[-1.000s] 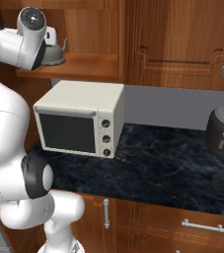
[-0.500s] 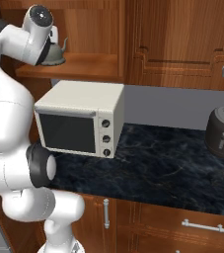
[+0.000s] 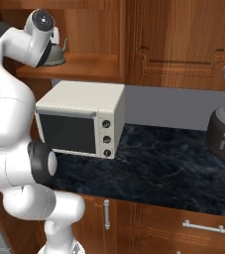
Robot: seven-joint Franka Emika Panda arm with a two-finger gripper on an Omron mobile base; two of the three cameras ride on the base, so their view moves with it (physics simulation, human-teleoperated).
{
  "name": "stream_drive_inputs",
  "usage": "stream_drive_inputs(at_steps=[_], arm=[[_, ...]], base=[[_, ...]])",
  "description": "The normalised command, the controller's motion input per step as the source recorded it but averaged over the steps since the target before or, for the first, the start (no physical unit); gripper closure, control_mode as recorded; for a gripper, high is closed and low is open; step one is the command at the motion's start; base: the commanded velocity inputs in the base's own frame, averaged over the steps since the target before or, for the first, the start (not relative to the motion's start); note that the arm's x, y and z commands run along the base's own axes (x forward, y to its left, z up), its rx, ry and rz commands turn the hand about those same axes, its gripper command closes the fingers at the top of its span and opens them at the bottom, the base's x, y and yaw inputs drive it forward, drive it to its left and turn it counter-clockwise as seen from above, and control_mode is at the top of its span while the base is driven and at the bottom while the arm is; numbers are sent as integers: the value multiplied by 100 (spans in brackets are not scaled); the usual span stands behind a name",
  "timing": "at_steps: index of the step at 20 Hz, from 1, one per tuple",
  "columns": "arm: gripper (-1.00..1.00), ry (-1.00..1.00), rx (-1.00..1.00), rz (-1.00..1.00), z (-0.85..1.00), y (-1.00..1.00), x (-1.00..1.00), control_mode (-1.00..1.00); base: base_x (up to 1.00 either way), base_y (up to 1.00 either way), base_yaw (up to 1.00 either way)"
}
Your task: Open the cabinet, pick the kettle from the cabinet, and place it in the sink.
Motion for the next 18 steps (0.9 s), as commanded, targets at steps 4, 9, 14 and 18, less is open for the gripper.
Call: stream_drive_inputs(at_steps=[4, 9, 14, 18], arm=[[-100, -9, 0, 0, 0, 4, 28, -100], [-100, -3, 0, 0, 0, 1, 25, -100], [-100, 0, 0, 0, 0, 0, 27, -100], [-100, 0, 0, 0, 0, 3, 31, -100]], base=[[0, 0, 0], [0, 0, 0], [0, 0, 0], [0, 0, 0]])
